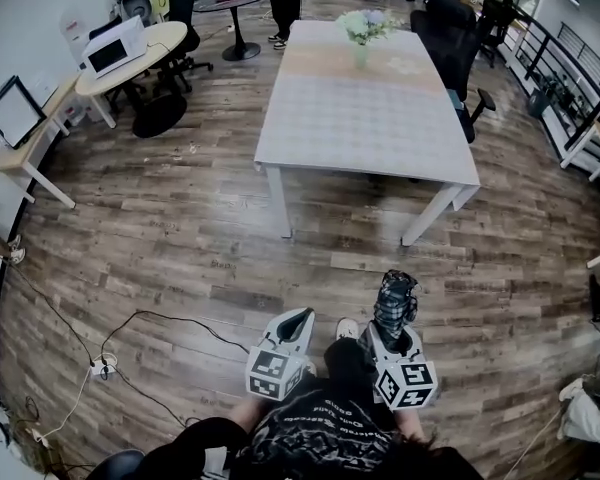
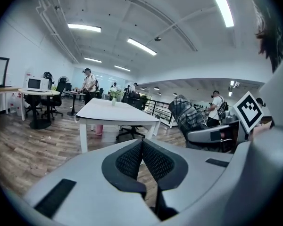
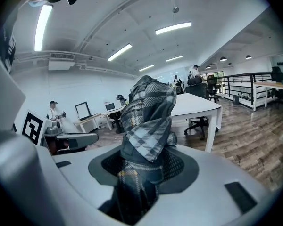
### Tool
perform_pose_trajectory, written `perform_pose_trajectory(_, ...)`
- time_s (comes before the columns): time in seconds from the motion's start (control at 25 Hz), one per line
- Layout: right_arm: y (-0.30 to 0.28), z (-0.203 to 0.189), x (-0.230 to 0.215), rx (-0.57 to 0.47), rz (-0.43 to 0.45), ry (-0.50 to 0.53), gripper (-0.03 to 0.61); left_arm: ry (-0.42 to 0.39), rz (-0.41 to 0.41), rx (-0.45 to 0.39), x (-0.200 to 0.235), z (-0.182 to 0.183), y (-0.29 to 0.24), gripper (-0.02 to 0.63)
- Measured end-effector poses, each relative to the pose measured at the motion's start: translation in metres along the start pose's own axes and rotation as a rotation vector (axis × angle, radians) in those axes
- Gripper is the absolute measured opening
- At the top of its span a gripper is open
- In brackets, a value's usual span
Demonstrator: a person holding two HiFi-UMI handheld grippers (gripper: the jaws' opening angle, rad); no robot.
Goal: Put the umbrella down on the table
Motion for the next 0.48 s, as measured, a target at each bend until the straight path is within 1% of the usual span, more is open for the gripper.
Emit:
perform_pose_trajectory(0.16,-0.023,0.027,-0.02,0.005,0.026,0.009,0.186,0.008,0.025,0.004,0.009,0.02,-0.024,0.02)
perform_pose_trajectory(0.32,-0.046,0.058,-0.048,0.006,0.05,0.036,0.186,0.018,0.038,0.007,0.012,0.045,-0.06,0.02)
perform_pose_trajectory(0.48,-0.065,0.084,-0.081,0.018,0.063,0.051,0.186,0.0,0.024,0.014,0.006,0.071,-0.102,0.02)
Point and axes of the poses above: the fingertips, and each gripper's own axes: y backward along the fingers, x to its left, z out of its top, the point moved 4 cm from there along y, backward along the fingers, and after that the axes turned 13 degrees about x, right-handed, at the moved point
